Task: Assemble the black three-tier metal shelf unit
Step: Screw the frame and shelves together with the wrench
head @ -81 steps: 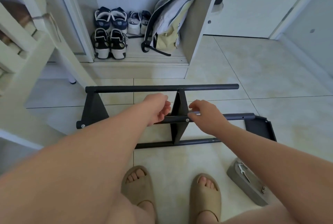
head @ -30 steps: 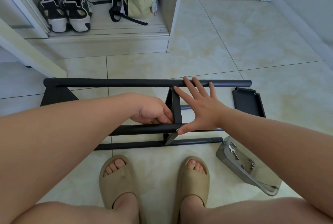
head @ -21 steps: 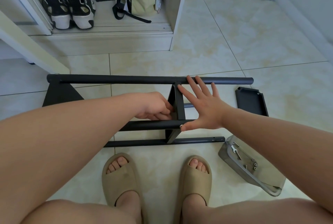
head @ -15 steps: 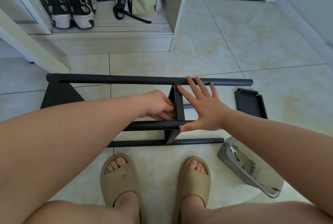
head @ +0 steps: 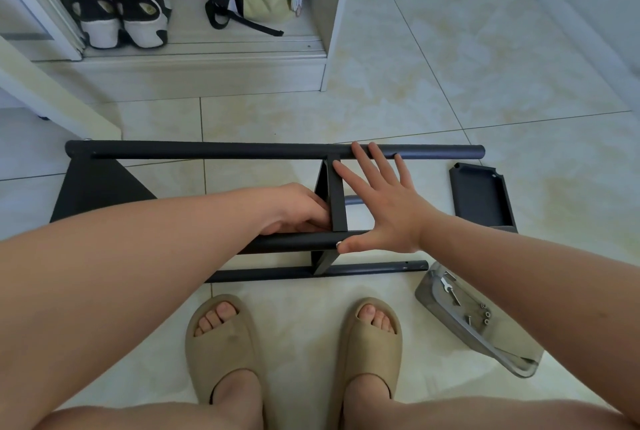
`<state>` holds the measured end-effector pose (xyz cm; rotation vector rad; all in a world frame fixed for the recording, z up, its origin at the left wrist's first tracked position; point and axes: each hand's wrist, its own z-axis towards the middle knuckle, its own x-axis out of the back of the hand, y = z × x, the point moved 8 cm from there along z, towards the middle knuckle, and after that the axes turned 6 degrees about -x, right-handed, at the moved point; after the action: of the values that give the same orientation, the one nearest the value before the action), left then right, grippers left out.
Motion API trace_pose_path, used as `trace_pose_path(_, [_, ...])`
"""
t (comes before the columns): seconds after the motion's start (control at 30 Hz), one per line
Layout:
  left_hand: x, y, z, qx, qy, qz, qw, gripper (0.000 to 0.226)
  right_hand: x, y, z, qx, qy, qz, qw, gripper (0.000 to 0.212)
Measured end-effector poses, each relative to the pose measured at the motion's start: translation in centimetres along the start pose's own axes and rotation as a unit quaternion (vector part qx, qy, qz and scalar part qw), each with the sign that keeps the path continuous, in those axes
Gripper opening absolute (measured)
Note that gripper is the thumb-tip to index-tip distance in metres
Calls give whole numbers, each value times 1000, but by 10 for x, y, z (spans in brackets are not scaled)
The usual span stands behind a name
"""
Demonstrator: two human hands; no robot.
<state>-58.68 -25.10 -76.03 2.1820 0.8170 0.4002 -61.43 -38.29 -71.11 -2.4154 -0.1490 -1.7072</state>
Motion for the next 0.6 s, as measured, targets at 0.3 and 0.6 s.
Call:
trace_pose_path(0.3, [1,2,2,-14,13,29,999,11,1,0,0,-1,0,6,1000,124])
trace_pose_path(0.6, [2,-1,0,-2,-26,18,1000,23,1,1,0,-1,5,9,1000,124])
